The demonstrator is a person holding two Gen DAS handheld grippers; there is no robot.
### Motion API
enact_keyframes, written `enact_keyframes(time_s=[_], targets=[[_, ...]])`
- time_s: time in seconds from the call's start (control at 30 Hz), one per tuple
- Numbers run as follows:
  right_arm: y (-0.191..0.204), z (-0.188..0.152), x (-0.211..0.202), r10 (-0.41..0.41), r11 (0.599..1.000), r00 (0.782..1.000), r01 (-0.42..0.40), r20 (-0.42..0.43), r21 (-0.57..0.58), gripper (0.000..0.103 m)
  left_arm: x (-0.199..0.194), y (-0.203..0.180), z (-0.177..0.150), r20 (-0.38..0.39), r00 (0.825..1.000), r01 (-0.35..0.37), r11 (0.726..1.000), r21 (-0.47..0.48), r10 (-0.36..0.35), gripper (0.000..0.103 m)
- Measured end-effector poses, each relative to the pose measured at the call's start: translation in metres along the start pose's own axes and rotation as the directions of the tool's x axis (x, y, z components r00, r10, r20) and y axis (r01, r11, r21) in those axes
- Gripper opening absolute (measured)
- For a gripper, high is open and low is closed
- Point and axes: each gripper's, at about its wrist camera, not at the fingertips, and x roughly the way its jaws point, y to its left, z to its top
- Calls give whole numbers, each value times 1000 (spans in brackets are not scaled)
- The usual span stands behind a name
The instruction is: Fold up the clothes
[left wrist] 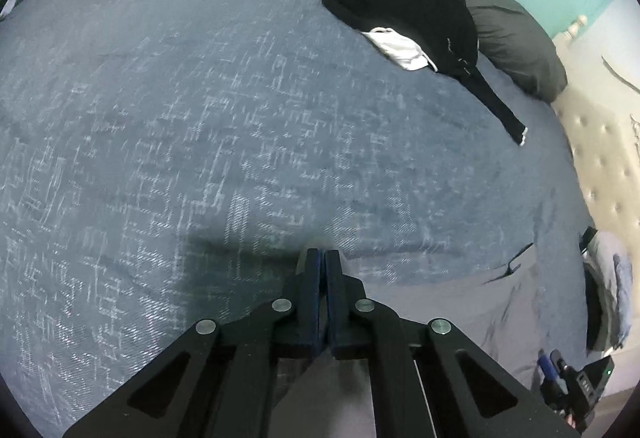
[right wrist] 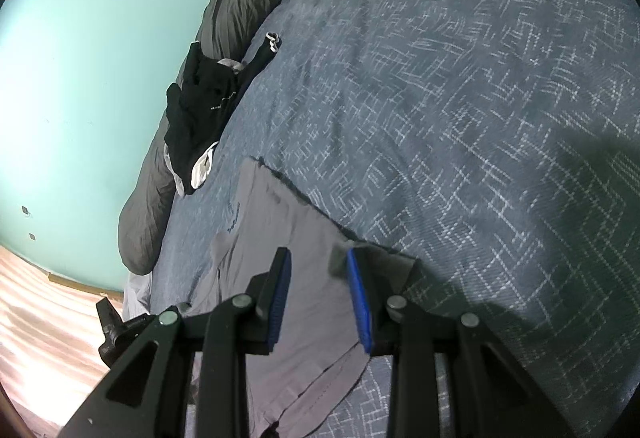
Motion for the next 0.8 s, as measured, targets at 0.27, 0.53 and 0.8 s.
enact_keyframes(time_s=[0.27, 0.53, 0.8], targets=[[1, 0, -2, 4, 1000, 1000, -4, 1, -1, 29, -28, 41, -36, -9, 1000, -4, 999, -39, 3, 10], [3, -3, 1, 9, 1000, 1000, -9, -8, 0, 29, -40, 53, -79, -62, 998, 0, 1000, 15, 1, 12], [5, -3, 3, 13, 1000, 1000, -13, -10, 0, 29, -46, 58, -108, -105, 994, 33, 999, 10, -32, 12]])
